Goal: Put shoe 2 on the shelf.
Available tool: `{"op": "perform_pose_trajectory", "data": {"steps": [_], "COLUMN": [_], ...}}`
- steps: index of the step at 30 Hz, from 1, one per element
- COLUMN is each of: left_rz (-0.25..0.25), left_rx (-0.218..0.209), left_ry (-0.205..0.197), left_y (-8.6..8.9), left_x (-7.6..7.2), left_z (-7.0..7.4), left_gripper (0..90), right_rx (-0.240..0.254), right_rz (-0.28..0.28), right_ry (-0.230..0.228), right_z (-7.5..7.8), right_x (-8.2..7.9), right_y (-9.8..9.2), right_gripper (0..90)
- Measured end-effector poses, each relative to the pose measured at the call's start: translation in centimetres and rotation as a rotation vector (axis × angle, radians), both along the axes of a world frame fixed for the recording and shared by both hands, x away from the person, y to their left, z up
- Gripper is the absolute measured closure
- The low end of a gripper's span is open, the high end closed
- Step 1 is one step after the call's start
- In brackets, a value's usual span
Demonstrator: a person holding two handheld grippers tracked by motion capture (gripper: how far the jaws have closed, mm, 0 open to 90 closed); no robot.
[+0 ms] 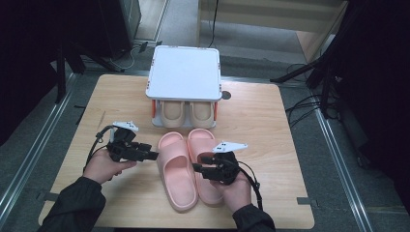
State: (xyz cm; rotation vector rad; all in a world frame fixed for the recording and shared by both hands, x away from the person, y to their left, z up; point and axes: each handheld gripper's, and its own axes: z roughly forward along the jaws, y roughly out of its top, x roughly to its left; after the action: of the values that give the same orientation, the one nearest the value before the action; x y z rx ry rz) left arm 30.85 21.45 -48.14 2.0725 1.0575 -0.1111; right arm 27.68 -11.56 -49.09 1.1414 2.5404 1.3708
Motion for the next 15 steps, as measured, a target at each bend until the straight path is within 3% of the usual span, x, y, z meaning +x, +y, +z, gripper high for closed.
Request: {"op": "perform_pose_trajectory", "data": {"steps": [15], "left_rz": [-0.002], "left_rx": [-0.006], "left_ry": [-0.001], "left_y": [0.0], "left_x": [0.1], "left_z": [0.0], "left_gripper": [43.3], "right_rx": [-0.015], "right_rz": [-0.107], "right_ry": [-0.012], "right_z": [-2.1], "right_x": [0.9], "right_y": [3.2], "right_gripper": [41.8]}}
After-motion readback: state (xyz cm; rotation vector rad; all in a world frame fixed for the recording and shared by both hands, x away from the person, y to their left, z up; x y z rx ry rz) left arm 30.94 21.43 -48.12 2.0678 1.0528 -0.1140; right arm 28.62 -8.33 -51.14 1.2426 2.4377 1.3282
